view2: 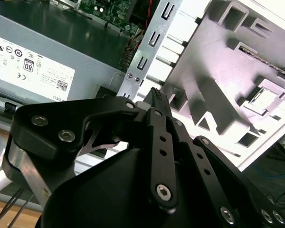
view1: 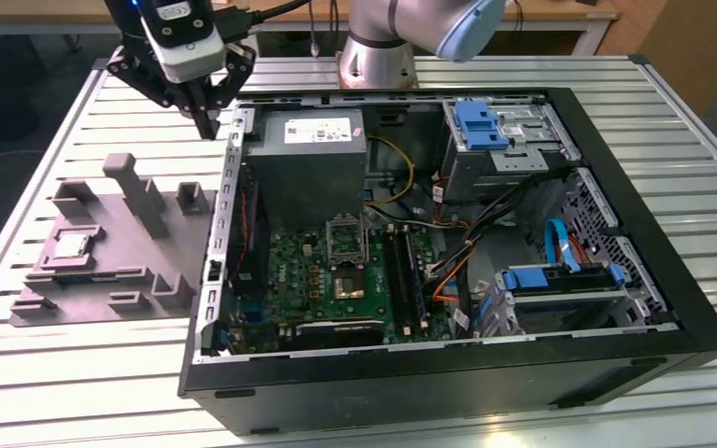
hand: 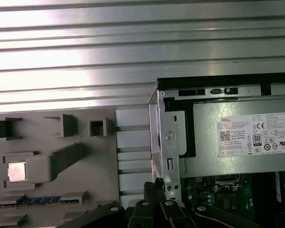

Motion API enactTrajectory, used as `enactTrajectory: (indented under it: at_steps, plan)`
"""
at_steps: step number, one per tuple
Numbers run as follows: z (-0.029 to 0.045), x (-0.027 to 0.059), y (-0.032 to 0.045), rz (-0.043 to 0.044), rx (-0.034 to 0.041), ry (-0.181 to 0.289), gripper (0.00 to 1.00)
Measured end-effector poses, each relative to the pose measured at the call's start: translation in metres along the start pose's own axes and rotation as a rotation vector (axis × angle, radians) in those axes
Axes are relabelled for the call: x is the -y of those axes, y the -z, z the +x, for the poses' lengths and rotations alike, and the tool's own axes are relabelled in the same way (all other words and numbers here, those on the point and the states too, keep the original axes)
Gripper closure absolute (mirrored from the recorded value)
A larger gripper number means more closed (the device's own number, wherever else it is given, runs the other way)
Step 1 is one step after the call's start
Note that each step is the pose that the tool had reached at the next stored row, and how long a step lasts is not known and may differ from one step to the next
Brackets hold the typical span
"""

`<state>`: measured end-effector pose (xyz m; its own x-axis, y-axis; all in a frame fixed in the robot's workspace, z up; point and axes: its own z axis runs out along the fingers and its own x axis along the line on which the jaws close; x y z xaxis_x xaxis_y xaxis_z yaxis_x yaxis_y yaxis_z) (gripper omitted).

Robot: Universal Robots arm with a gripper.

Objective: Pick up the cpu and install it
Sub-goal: 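Reach for the cpu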

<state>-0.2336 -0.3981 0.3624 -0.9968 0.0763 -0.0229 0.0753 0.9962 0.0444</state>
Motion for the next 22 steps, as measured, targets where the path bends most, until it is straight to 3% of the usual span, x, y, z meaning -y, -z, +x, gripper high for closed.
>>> enactTrajectory:
  at_steps: [22]
  plan:
    - [0.0082, 0.0007, -0.0013, 0.0, -0.0001, 0.0, 0.89]
